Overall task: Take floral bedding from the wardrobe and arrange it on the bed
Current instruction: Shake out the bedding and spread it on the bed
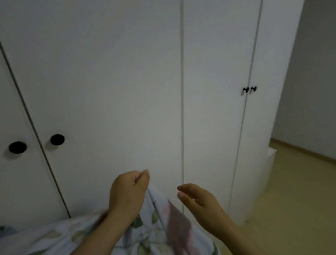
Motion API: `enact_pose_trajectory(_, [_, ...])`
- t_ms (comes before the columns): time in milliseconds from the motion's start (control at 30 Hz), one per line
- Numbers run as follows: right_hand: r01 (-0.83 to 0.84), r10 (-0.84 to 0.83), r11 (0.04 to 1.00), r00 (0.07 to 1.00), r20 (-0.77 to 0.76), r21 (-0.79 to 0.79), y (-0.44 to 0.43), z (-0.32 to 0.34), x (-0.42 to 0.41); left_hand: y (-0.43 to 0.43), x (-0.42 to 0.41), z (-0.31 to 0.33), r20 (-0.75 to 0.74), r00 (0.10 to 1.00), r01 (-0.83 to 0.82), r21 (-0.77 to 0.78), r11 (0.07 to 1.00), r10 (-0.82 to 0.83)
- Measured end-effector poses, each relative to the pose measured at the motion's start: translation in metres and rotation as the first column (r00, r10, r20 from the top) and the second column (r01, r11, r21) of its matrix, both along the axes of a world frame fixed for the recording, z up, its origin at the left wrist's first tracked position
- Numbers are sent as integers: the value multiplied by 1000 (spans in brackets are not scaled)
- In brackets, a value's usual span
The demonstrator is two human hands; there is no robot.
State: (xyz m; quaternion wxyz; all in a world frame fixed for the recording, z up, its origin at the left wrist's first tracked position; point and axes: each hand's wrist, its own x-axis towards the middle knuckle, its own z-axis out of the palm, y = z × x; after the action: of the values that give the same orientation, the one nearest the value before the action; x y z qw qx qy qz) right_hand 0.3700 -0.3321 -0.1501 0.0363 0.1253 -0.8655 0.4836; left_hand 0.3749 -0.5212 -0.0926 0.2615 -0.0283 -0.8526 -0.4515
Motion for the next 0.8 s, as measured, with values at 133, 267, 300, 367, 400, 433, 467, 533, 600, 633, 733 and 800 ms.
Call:
enact_pose_trajectory(133, [34,-34,999,999,6,-1,47,-14,-5,57,-15,13,-28,999,32,72,997,-30])
enact_pose_trajectory(267, [230,-224,973,966,-128,32,93,-18,-17,110,-36,23,-54,996,77,154,985,-69])
enact_pose_trajectory(300, [284,-276,959,945,-175,21,110,-16,-21,126,-43,24,-56,995,95,164,982,-87])
enact_pose_trajectory(367, [365,-356,931,903,-243,-10,138,-8,-30,153,-54,25,-59,991,126,172,977,-118])
enact_pose_trajectory(400, [408,-398,913,878,-268,-19,155,-4,-34,169,-62,24,-60,988,150,173,973,-141])
enact_pose_trajectory(433, [444,-434,895,856,-282,-29,171,0,-38,184,-69,23,-59,985,168,171,971,-160])
enact_pose_trajectory(467, [469,-459,882,838,-297,-39,184,3,-43,195,-76,21,-53,983,181,175,968,-174])
enact_pose_trajectory(533, [533,-531,842,792,-301,-83,215,7,-51,221,-94,17,-56,973,229,181,957,-222])
enact_pose_trajectory(600, [592,-599,796,736,-316,-130,246,10,-63,250,-114,13,-50,957,290,187,939,-285])
enact_pose_trajectory(633, [616,-626,774,711,-321,-144,265,11,-71,268,-127,11,-44,947,321,185,929,-318])
enact_pose_trajectory(733, [663,-675,730,663,-322,-166,309,22,-91,317,-163,13,-63,921,389,185,903,-384])
enact_pose_trajectory(800, [692,-704,701,629,-330,-175,337,32,-106,349,-189,16,-84,897,442,203,874,-434])
